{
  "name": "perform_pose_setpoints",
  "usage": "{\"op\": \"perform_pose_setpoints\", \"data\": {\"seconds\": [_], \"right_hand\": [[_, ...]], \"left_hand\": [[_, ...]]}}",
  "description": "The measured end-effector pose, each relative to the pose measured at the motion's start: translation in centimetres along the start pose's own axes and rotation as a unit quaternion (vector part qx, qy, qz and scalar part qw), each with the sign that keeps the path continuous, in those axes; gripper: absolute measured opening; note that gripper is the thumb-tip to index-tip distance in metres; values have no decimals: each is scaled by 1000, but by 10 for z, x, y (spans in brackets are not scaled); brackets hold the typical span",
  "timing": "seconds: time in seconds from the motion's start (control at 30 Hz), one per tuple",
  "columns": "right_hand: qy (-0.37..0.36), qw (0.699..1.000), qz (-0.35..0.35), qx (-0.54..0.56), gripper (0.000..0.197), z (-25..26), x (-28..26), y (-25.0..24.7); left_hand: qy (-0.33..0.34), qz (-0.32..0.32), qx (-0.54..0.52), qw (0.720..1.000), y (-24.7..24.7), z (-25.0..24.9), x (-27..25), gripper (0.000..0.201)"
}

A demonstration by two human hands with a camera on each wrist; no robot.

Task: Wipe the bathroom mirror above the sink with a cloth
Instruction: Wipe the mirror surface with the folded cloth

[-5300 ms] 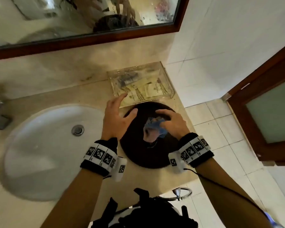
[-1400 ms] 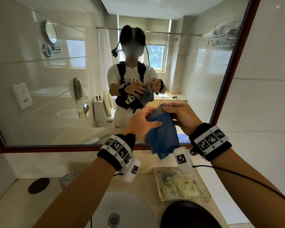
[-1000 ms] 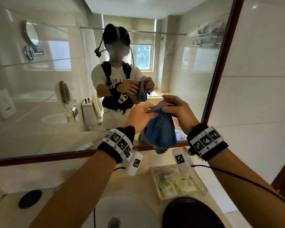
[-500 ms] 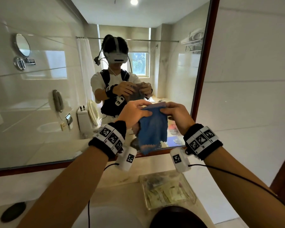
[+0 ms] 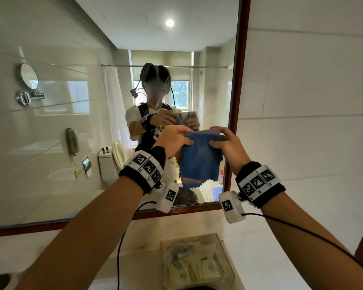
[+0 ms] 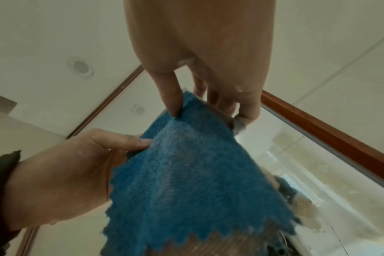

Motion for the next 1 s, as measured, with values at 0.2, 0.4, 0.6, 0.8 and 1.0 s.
{"op": "perform_pose_setpoints", "data": {"seconds": [0.2,0.4,0.6,0.8,1.0], "right_hand": [[27,1000,0,12,22,-9,14,-15],[3,998,-55,0,6,-2,54,-23],[-71,964,-140,-215,14,22,106,-39],[-79,948,-180,-249,19,44,144,-47],[-161,964,-133,-161,61,39,153,-30]], "left_hand": [[40,-21,71,996,6,-6,25,30],[26,-87,98,991,2,-6,54,25],[44,-144,149,977,1,-23,96,19],[63,-179,203,961,6,-33,136,20],[78,-208,193,956,10,-38,164,20]]}}
Point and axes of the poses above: each hand's wrist, its own x-axis towards the middle knuckle, its own y-axis out of the palm, z = x × y, the point moved 7 cm from there along x, towards the middle knuckle, and after that the axes turned 6 degrees about x, right-handed, at the moved point
